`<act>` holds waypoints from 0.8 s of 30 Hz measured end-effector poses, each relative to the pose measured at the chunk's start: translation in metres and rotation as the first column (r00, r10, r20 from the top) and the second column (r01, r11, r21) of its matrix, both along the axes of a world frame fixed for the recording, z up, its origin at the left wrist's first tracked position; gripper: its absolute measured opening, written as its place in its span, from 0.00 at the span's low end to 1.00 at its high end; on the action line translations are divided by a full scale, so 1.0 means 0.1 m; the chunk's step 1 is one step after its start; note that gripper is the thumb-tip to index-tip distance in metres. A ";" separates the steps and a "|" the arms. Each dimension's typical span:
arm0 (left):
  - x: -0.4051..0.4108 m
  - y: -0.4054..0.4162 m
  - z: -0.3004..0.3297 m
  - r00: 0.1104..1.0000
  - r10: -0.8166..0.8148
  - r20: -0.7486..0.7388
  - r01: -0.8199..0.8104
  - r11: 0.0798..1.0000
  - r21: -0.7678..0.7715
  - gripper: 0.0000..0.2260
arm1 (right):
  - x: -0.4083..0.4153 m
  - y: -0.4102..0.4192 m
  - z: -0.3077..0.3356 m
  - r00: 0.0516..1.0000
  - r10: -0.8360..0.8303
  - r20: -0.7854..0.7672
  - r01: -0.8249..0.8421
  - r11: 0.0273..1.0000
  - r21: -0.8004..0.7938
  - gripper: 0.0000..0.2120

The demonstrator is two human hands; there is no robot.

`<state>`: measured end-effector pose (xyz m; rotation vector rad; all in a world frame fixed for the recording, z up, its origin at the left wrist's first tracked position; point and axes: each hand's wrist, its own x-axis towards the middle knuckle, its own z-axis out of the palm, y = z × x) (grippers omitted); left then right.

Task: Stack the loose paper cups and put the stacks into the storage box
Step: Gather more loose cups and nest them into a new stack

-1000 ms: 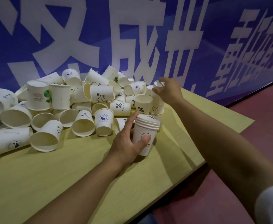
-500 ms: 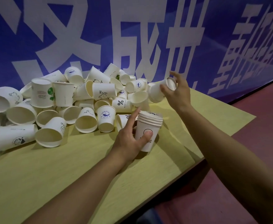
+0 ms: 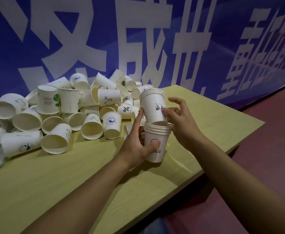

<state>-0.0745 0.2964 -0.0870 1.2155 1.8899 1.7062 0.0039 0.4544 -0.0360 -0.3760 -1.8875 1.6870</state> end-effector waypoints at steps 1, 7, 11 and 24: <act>-0.01 -0.01 0.00 1.000 0.009 0.009 -0.009 1.000 0.016 0.47 | 0.00 0.01 0.01 0.998 0.062 0.033 -0.062 0.998 0.011 0.22; -0.05 -0.11 0.13 0.989 0.147 0.006 -0.147 0.989 0.032 0.38 | -0.01 -0.04 0.00 0.995 0.097 0.038 -0.102 0.987 0.124 0.20; -0.13 -0.32 0.16 0.981 0.188 -0.042 -0.186 0.981 0.049 0.39 | 0.01 -0.11 -0.11 0.995 0.098 0.018 -0.100 0.967 0.234 0.15; -0.28 -0.86 0.04 0.951 0.306 0.042 -0.309 0.945 0.107 0.39 | -0.24 0.06 -0.38 0.881 -0.164 0.443 -0.349 0.406 0.845 0.39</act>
